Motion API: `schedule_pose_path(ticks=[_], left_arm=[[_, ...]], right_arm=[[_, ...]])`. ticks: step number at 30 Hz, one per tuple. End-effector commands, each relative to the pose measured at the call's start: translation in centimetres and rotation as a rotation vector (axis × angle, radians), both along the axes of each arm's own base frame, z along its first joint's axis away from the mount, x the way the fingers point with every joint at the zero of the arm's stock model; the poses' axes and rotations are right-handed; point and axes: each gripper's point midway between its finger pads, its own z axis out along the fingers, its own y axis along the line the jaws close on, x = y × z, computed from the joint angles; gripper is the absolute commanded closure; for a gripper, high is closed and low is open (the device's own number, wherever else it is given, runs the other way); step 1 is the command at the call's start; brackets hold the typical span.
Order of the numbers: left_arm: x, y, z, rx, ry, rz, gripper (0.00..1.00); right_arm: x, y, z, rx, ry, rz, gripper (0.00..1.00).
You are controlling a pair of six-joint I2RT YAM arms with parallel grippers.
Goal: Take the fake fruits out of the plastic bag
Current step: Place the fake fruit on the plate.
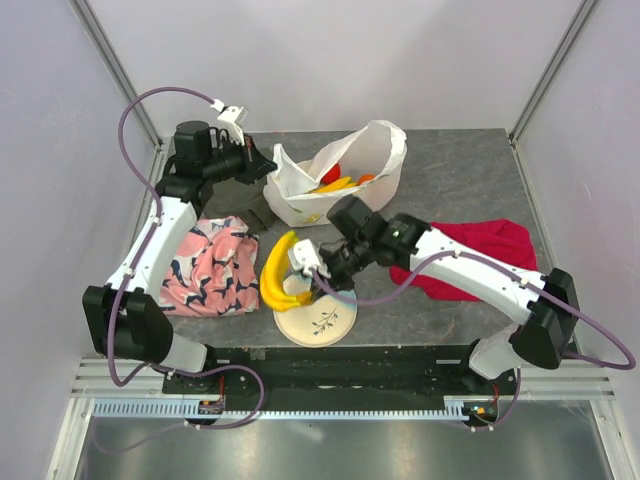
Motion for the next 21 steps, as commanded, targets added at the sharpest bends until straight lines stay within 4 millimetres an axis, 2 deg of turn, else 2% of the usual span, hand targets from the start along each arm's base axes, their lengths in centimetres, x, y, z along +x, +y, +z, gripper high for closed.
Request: schedule_pose_path(ticks=[1,3,6,8,14,16,21], left_arm=[[1.4,0.5,2.4,0.032,-0.100,0.013,0.98],[1.4,0.5,3.7,0.041,-0.139,0.009,0.99],[1.3,0.7,5.2,0.055,-0.184,0.012,0.99],[1.0,0.8,5.9,0.049,-0.195,0.015,0.98],[-0.2,0.6,6.1,0.033,-0.189,-0.001,0.99],[-0.5,0.8,6.1,0.043,-0.196,0.000,0.98],[-1.0,1.0,5.7,0.052,-0.189,0.002,0.99]], right_arm=[[-1.7,1.0,-1.3,0.104,-0.128,0.141,0.99],[-1.9,1.2,-2.7,0.090,-0.118,0.128,0.98],[-2.0,1.0,-5.8,0.040,-0.056,0.087,0.99],[-1.9,1.5,-6.3,0.055,-0.035,0.060,0.99],[-2.2,1.8,-9.7,0.023,-0.015,0.054,0.98],[-1.9,2.1,-10.1,0.035,-0.016,0.048,0.97],[-2.0,2.1,-12.7,-0.005,0.028,0.020,0.96]])
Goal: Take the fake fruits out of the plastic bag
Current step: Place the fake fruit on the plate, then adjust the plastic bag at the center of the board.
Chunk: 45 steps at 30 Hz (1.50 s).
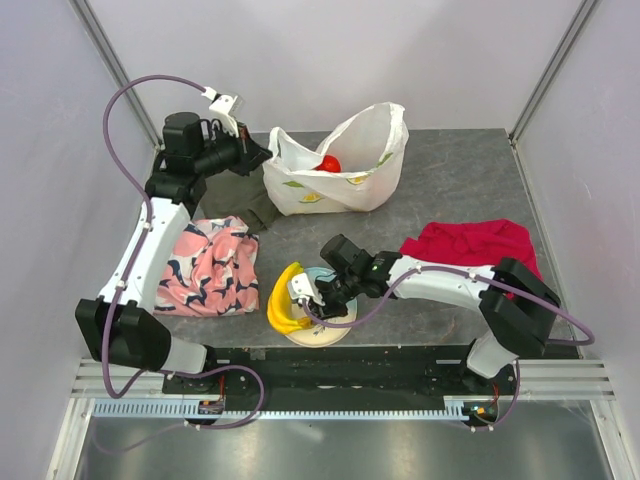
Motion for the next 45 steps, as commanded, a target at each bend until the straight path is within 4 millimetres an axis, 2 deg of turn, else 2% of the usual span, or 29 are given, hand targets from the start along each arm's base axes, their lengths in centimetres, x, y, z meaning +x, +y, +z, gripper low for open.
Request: schedule_pose_path(ticks=[1,3,6,7,9,11,14,17,18,19,21,22,24,25,26,27,28,31,32,33,34,35,36,38,39,40,42,45], left_arm=[[-1.1,0.4,1.7,0.021,-0.072,-0.009,0.98],[-1.2,0.4,1.7,0.019,-0.072,-0.011,0.98],[-1.6,0.3,1.8,0.018,-0.075,-0.022,0.99],[-1.7,0.3,1.6,0.019,-0.069,-0.021,0.98],[-1.8,0.3,1.6,0.018,-0.071,-0.022,0.98],[-1.9,0.3,1.4,0.016,-0.064,-0.026,0.99],[-2.3,0.1,1.3,0.004,-0.056,-0.034,0.98],[-2.7,0.0,1.3,-0.005,-0.052,-0.038,0.98],[-2.8,0.0,1.4,-0.008,-0.053,-0.040,0.98],[-2.9,0.0,1.5,-0.011,-0.052,-0.039,0.99],[-3.2,0.0,1.6,-0.021,-0.047,-0.041,0.98],[-3.4,-0.1,1.2,-0.031,-0.028,-0.042,0.98],[-4.2,-0.2,1.0,-0.051,-0.008,-0.044,0.99],[-4.8,-0.3,0.1,-0.066,0.028,-0.044,0.98],[-5.4,-0.3,-0.3,-0.070,0.037,-0.050,0.98],[-6.4,-0.3,-0.9,-0.074,0.050,-0.059,0.98],[-7.0,-0.2,-1.3,-0.074,0.058,-0.061,0.98],[-9.0,-0.3,-3.2,-0.045,0.075,-0.101,0.99],[-9.4,-0.3,-3.7,-0.036,0.082,-0.106,0.98],[-9.8,-0.2,-4.3,-0.028,0.097,-0.108,0.98],[-10.2,-0.1,-4.7,-0.018,0.109,-0.111,0.98],[-10.4,-0.1,-5.1,-0.012,0.122,-0.111,0.98],[-10.4,0.1,-5.5,-0.006,0.132,-0.098,0.98],[-10.6,0.2,-6.0,0.000,0.154,-0.089,0.98],[-10.7,0.3,-6.6,0.003,0.172,-0.089,0.98],[-10.8,0.3,-7.0,0.010,0.179,-0.092,0.98],[-10.8,0.7,-8.2,0.030,0.211,-0.070,0.99],[-10.1,1.5,-8.7,0.065,0.210,-0.021,0.98]], right_arm=[[0.3,1.4,-0.5,0.053,-0.004,-0.001,0.96],[0.4,1.2,-1.4,0.038,-0.007,-0.003,0.95],[0.5,0.9,-2.5,0.009,-0.006,-0.006,0.75],[0.5,0.8,-2.9,-0.005,-0.008,-0.004,0.65],[0.8,0.2,-3.5,-0.040,-0.029,-0.014,0.62],[0.9,-0.5,-3.7,-0.062,-0.034,-0.018,0.54],[0.7,-1.2,-3.3,-0.078,-0.030,-0.019,0.49],[0.5,-1.7,-1.8,-0.092,-0.029,-0.022,0.27],[0.6,-1.9,-1.1,-0.099,-0.032,-0.020,0.24],[1.4,-1.6,1.2,-0.068,-0.076,-0.018,0.24],[1.6,-3.0,3.2,-0.108,-0.069,-0.041,0.24],[3.3,-2.9,6.7,-0.049,-0.114,-0.083,0.25],[4.6,-4.0,10.1,-0.026,-0.132,-0.146,0.25],[6.4,-4.0,14.2,0.050,-0.188,-0.202,0.26],[7.4,-4.2,16.0,0.069,-0.207,-0.258,0.26],[9.1,-4.3,19.4,0.130,-0.247,-0.314,0.28],[10.4,-4.0,20.9,0.163,-0.268,-0.352,0.29],[15.4,-3.6,23.8,0.242,-0.318,-0.503,0.35],[16.6,-3.5,23.6,0.248,-0.338,-0.528,0.37],[18.7,-3.6,21.9,0.206,-0.364,-0.587,0.43],[20.1,-3.1,21.9,0.227,-0.399,-0.609,0.46],[21.0,-3.0,20.8,0.209,-0.410,-0.623,0.50],[22.4,-3.1,17.9,0.135,-0.438,-0.634,0.56],[23.8,-4.3,14.5,0.035,-0.480,-0.674,0.62],[24.3,-6.1,11.0,-0.046,-0.450,-0.729,0.63],[24.8,-7.4,9.9,-0.074,-0.440,-0.778,0.64],[24.4,-10.5,7.6,-0.134,-0.381,-0.845,0.65],[23.0,-12.9,6.9,-0.177,-0.356,-0.875,0.65]])
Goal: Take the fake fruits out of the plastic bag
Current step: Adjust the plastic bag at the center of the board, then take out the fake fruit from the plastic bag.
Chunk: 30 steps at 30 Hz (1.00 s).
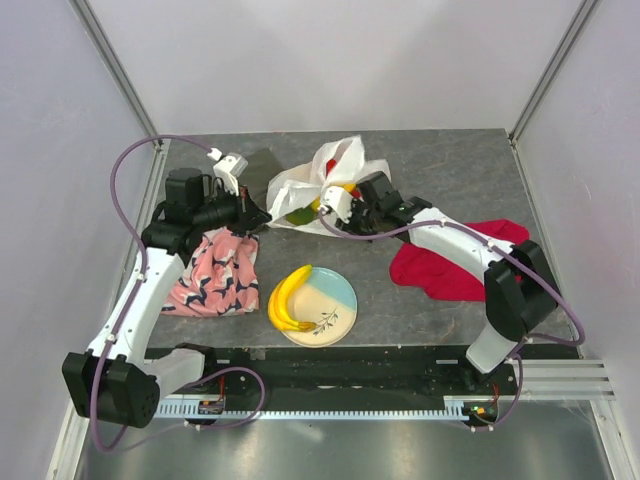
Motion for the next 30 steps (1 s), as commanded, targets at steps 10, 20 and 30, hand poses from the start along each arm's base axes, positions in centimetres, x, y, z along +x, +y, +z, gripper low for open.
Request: schedule_pose_path(ticks=[10,20,30], left_arm=[[3.2,1.9,-1.2,0.143,-0.031,0.076,0.98],[6.1,1.4,5.2,0.064,-0.113,0.166,0.98],[3.7,0.8,5.7,0.096,-0.139,0.124,0.98]], right_arm=[[3.7,1.9,11.4,0.217,-0.103,0.072,0.59],[1.7,5.3,16.3,0.429,-0.053,0.172,0.59],[7.4,9.1,7.1,0.340,0.097,-0.006,0.67]])
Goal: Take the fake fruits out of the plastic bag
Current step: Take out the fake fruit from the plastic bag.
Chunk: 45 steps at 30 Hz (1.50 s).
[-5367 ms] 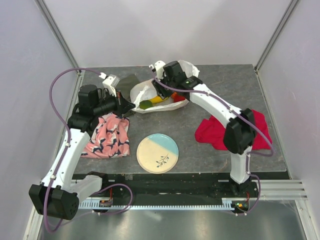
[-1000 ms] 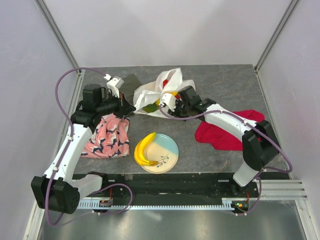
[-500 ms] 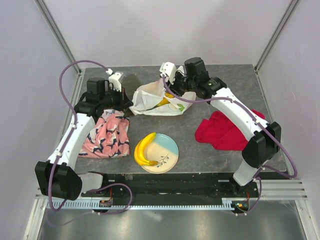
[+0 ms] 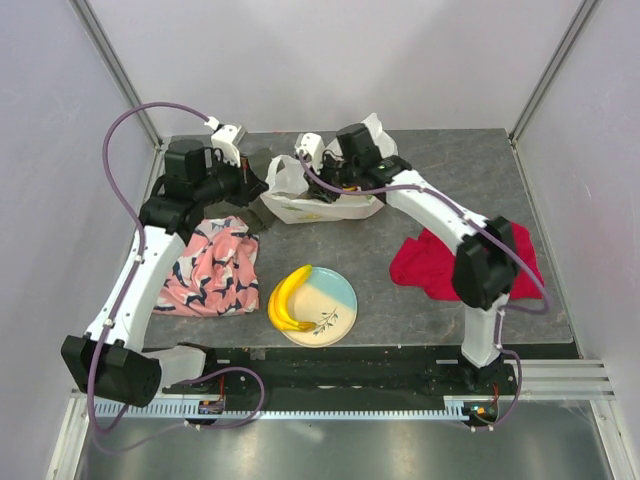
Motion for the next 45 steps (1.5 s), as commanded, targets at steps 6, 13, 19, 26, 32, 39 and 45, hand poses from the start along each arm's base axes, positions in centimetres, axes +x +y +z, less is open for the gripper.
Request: schedule_pose_path(ticks=[6,13,19,26,32,39,45], left_arm=[[-2.3,2.0,-2.8,0.127,-0.009,0.027,0.98],[-3.9,1.9,-3.7,0.144,0.017,-0.025,0.98],[-6.6,0.9,-2.2,0.097,-0.042,-0.094,0.98],[-7.5,0.9,-2.0,0.077,-0.047,-0.094,0.98],[-7.1,0.7,-2.4,0.070,-0.048,-0.093,0.98],[-5.9,0.2,-3.0,0.038,-0.085,-0.084,0.98],[-5.8,0.1,-3.5,0.032,-0.102,-0.083,0.98]], right_arm=[[3.8,0.8,-4.7,-0.035,0.114,-0.241,0.45],[5.3,2.2,-7.6,0.000,0.253,-0.416,0.26],[5.9,3.4,-11.4,-0.083,0.284,-0.458,0.26],[7.0,3.1,-13.1,-0.145,0.231,-0.547,0.55],[6.4,2.6,-8.8,-0.125,0.161,-0.500,0.94],[0.9,-1.0,0.8,-0.041,0.121,-0.380,1.00],[-1.5,-2.3,-2.6,-0.087,0.205,-0.384,1.00]])
